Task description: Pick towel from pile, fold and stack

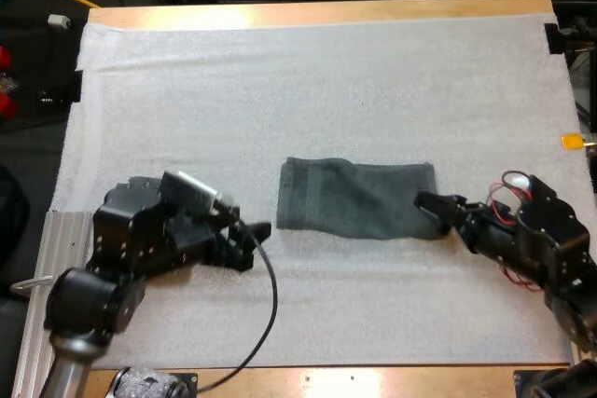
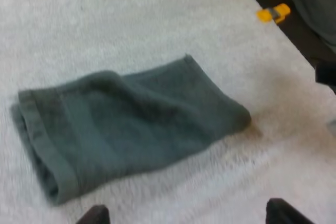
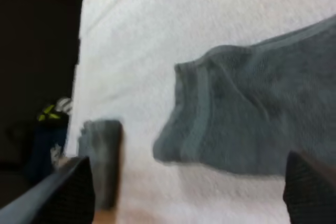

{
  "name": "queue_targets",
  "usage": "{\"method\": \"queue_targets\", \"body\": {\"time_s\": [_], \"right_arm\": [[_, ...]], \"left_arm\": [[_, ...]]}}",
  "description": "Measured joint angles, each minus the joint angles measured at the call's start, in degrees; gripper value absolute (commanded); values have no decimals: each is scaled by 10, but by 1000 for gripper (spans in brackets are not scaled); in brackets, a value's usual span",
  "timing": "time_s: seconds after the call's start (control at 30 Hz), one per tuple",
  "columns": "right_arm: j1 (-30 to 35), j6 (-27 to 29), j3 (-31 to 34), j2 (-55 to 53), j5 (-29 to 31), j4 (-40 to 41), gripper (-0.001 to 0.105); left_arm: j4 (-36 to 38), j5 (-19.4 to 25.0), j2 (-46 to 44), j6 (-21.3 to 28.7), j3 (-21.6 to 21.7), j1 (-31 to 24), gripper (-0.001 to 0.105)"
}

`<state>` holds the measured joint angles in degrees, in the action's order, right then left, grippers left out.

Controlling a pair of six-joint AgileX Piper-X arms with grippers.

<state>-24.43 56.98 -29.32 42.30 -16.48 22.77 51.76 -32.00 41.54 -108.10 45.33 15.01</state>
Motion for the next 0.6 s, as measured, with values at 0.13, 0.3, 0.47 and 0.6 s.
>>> {"method": "queue_targets", "body": {"time_s": [0.13,0.3,0.47,0.6], "right_arm": [[0,23,-19,-26,0,79,72],[1,52,-44,-33,16,153,72],[1,56,-50,-29,68,167,72],[1,56,-50,-2,79,168,72]], "left_arm": [[33,-6,-35,-4,0,0,59],[49,-8,-65,-27,0,0,59],[50,-15,-65,-45,0,0,59],[50,-22,-65,-51,0,0,59]]}}
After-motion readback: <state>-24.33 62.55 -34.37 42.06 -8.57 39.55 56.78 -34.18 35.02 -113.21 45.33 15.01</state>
